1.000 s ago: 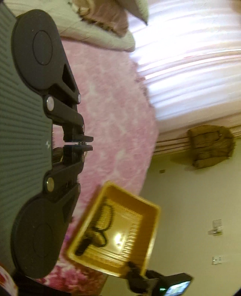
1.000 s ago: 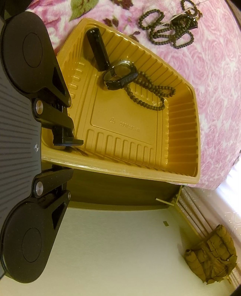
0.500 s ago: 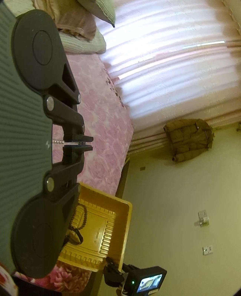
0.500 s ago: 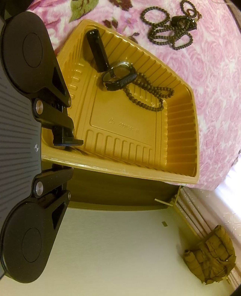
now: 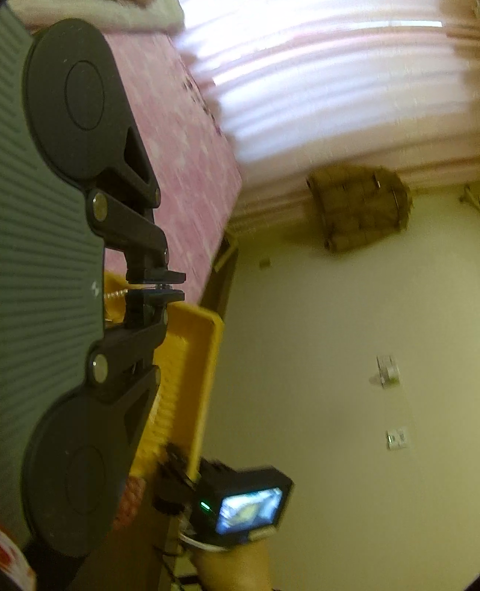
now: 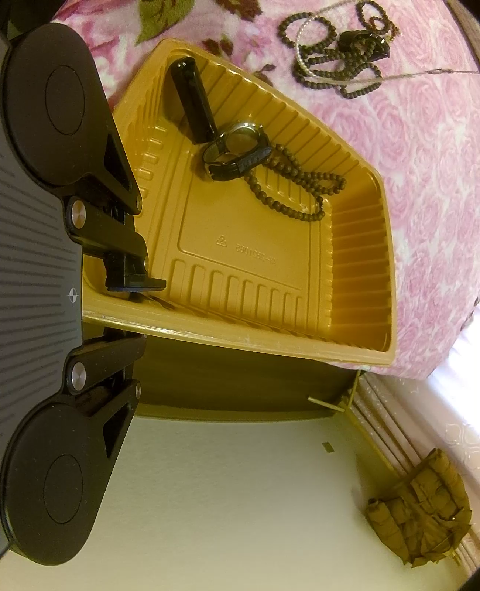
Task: Organize jewelry
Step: 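Lower the pearl necklace into the tray with the left gripper while the right gripper holds the tray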
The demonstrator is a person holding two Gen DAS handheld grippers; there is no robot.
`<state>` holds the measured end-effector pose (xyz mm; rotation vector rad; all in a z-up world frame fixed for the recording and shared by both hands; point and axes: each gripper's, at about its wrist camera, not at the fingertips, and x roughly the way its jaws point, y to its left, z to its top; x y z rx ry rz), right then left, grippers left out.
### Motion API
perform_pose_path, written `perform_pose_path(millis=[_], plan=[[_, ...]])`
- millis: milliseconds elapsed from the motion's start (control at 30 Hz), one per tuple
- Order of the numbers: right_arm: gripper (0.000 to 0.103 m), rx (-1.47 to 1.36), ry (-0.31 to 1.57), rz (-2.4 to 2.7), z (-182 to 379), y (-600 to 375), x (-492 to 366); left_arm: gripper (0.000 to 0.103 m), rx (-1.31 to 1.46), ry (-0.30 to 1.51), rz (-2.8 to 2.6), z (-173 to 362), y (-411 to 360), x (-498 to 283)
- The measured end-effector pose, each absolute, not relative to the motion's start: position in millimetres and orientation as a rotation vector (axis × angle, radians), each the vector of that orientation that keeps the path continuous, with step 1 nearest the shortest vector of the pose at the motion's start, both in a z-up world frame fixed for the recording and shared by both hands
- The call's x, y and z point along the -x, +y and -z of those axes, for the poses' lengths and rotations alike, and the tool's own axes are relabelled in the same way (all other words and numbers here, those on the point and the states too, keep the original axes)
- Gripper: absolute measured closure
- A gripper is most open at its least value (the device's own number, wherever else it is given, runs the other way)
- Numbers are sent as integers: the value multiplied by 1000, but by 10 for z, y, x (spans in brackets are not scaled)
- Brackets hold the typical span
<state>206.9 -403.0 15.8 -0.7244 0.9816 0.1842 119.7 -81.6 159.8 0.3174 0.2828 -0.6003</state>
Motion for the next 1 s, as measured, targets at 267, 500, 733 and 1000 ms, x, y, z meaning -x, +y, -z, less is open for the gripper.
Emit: perform_pose_path(millis=[267, 500, 733, 1000], plan=[[98, 724, 979, -186, -163, -4042, -2073, 102, -300, 259, 713, -1707, -1417, -1406], [98, 721, 979, -188, -173, -4045, -2072, 102, -301, 308, 689, -1492, -1689, -1771], [98, 721, 979, -188, -172, -4057, -2072, 102, -320, 432, 681, -1008, -1798, -2126], [98, 718, 985, -188, -171, -4071, -2088, 101, -306, 480, 680, -856, -1815, -2371]])
